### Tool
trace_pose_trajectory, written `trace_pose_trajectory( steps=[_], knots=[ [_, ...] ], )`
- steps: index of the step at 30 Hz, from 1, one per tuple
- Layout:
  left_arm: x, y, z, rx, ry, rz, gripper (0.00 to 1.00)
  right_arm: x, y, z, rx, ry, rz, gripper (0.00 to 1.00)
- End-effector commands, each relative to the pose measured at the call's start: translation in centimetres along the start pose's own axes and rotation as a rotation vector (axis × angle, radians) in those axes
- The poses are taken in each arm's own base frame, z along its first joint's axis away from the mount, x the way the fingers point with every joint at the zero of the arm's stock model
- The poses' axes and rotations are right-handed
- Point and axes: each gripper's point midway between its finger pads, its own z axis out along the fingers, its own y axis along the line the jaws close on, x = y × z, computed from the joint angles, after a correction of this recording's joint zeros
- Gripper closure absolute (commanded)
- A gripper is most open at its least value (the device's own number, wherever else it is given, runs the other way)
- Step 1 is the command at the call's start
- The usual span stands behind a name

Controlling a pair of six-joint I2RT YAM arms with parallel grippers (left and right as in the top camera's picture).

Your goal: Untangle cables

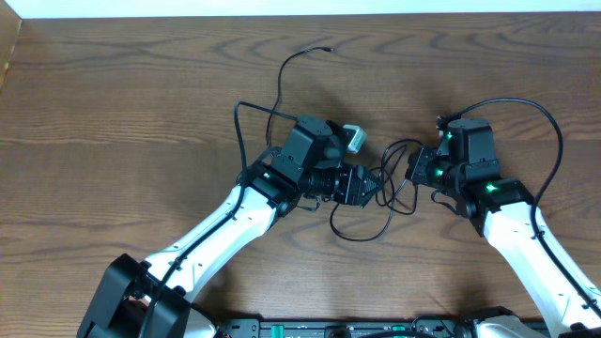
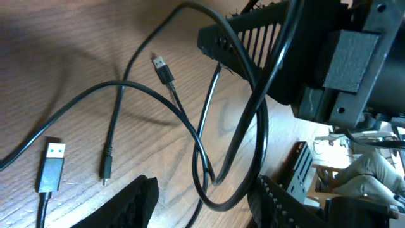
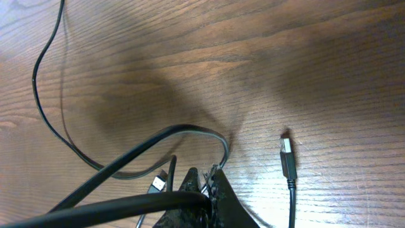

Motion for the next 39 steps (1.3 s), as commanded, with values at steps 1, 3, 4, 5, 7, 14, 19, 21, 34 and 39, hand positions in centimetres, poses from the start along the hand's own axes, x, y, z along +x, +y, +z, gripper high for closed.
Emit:
trace_pose_trajectory(
  steps=[1,3,4,5,7,14,19,21,34,39],
  knots=[
    [-0.1,-0.1,0.1,-0.012,-0.003,0.024,0.49,-0.1,0.2,-0.3,-0.013,-0.007,0.013,0.99],
    [0.5,-0.2,0.9,-0.009,0.018,0.026,0.5,-0.1,0.2,-0.3,-0.013,-0.007,0.013,0.99],
    [0.7,-0.1,1.2,-0.009,0.026,0.027,0.54,-0.1,0.1,-0.3,-0.012,-0.008,0.013,0.99],
    [0.8,-0.1,1.5,-0.009,0.031,0.027,0.61,-0.1,0.1,-0.3,-0.012,-0.008,0.013,0.99],
    [0.9,0.0,1.8,-0.007,0.035,0.028,0.71,-0.1,0.1,-0.3,-0.012,-0.007,0.013,0.99],
    [0.4,0.2,1.9,-0.017,0.011,0.038,0.81,-0.1,0.1,-0.3,-0.012,-0.007,0.012,0.99],
    [0.3,0.2,1.9,-0.02,0.01,0.035,0.81,-0.1,0.0,-0.3,-0.006,-0.007,0.004,0.99],
    [0.3,0.2,1.9,-0.02,0.01,0.035,0.81,-0.2,-0.2,-0.3,0.006,-0.012,0.006,0.99],
    [-1.9,3.9,-3.1,-0.11,-0.066,-0.047,0.81,-1.2,-3.5,-1.1,0.091,-0.038,0.079,0.99],
    [-2.8,5.0,-4.6,-0.131,-0.104,-0.07,0.81,-1.1,-3.6,-1.2,0.088,-0.032,0.081,0.99]
  ],
)
